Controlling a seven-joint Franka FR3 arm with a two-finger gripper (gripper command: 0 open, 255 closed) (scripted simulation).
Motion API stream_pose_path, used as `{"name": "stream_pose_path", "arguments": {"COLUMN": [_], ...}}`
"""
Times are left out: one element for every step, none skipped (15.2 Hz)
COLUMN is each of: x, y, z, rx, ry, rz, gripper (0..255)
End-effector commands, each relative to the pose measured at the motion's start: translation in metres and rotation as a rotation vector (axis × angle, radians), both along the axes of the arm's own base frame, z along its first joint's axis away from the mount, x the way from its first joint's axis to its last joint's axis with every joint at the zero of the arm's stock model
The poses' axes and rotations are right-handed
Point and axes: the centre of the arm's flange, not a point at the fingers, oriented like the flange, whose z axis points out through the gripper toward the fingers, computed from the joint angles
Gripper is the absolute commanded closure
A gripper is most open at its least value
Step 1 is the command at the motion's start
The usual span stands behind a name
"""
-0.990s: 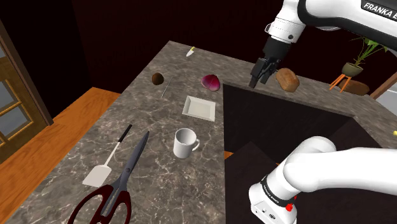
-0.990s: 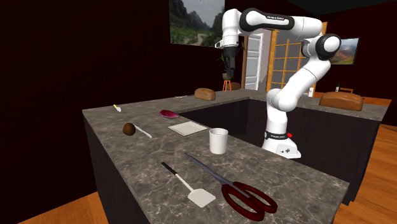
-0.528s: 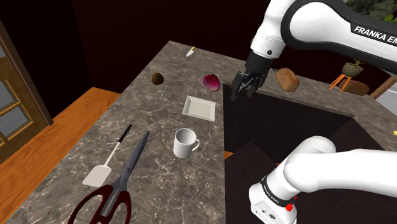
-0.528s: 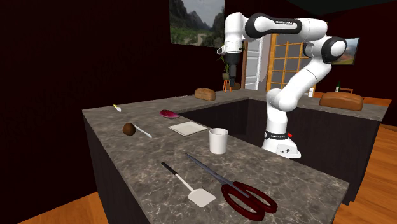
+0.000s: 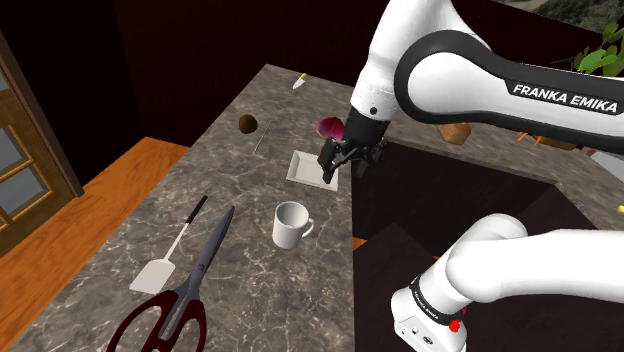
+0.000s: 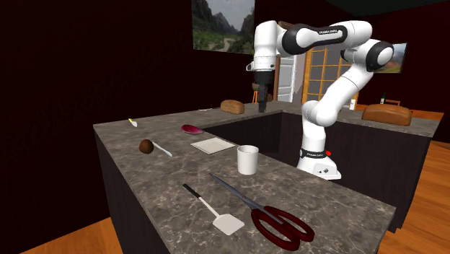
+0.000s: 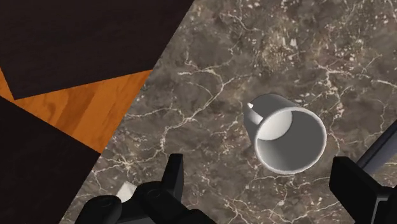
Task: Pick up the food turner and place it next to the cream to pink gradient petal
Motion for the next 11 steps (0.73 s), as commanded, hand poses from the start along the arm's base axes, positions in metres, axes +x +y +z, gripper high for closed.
{"name": "stream_pose_path", "arguments": {"x": [0.003, 0.005, 0.008, 0.011, 0.014, 0.017, 0.021, 0.024, 0.028, 0.033, 0.037], "y": [0.025, 0.037, 0.049, 0.060, 0.072, 0.083, 0.095, 0.106, 0.118, 0.129, 0.140], "z": [-0.013, -0.019, -0.025, -0.031, -0.038, -0.044, -0.050, -0.056, -0.062, -0.068, -0.075], "rx": [-0.004, -0.006, -0.008, -0.011, -0.013, -0.015, -0.018, -0.020, -0.022, -0.025, -0.027], "ry": [-0.003, -0.004, -0.006, -0.007, -0.008, -0.009, -0.010, -0.011, -0.012, -0.014, -0.015], "rz": [-0.041, -0.059, -0.078, -0.096, -0.115, -0.134, -0.152, -0.171, -0.189, -0.208, -0.227], "gripper": [0, 0, 0, 0, 0, 0, 0, 0, 0, 0, 0]}}
